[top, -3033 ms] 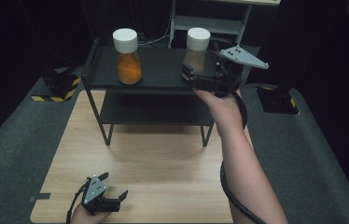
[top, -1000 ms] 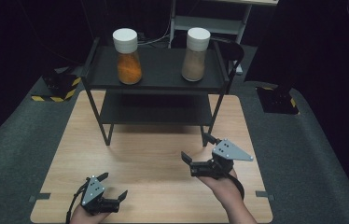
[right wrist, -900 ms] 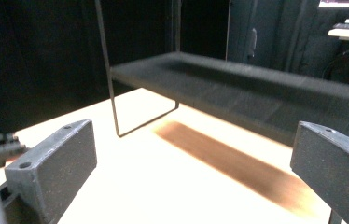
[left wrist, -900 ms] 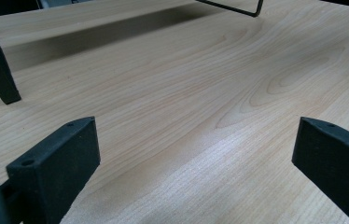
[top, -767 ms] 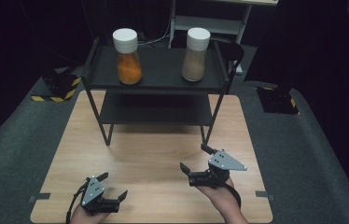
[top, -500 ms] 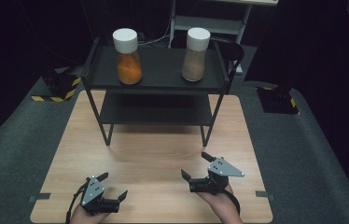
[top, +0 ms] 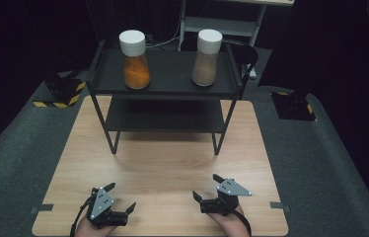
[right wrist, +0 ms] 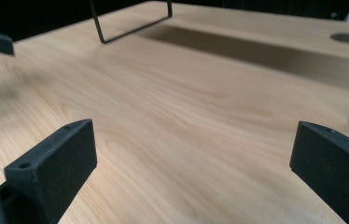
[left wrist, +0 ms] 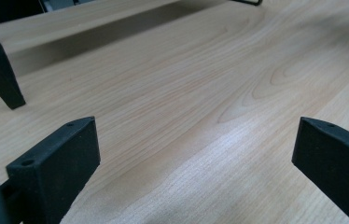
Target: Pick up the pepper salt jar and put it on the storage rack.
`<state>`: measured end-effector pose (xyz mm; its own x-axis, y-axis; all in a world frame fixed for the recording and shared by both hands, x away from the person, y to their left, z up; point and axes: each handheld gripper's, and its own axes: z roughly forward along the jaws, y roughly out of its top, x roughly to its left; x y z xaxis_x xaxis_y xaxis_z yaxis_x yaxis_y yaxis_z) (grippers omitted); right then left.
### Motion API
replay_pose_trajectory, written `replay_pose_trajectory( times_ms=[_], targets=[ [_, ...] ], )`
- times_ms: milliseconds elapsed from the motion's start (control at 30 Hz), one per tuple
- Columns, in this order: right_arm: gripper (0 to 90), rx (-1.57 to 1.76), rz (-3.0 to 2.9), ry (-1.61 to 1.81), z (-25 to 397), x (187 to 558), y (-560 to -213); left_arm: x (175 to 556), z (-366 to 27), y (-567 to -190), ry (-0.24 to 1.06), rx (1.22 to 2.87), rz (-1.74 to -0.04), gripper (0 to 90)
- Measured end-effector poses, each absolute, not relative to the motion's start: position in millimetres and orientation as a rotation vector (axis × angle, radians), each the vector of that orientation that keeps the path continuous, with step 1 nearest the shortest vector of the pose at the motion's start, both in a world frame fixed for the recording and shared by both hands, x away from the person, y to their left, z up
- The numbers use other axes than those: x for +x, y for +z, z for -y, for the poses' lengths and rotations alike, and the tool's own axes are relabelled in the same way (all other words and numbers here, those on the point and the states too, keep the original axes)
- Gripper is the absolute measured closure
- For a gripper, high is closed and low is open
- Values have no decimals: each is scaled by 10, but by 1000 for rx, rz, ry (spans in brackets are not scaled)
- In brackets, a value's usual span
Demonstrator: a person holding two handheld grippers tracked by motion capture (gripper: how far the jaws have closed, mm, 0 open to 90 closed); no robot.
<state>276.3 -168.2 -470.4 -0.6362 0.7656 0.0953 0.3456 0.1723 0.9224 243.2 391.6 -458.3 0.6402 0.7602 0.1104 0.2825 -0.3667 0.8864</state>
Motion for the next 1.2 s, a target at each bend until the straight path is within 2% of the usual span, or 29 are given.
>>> replay_pose_trajectory(
  times_ms=[667, 1200],
  targets=[
    [1, 1101, -2005, 1497, 1870, 2597, -4805, 2459, -3896, -4570, 646, 1934, -849, 9],
    [1, 1086, -2019, 1465, 1804, 2582, -4779, 2384, -3894, -4600, 673, 1926, -815, 9]
  ],
)
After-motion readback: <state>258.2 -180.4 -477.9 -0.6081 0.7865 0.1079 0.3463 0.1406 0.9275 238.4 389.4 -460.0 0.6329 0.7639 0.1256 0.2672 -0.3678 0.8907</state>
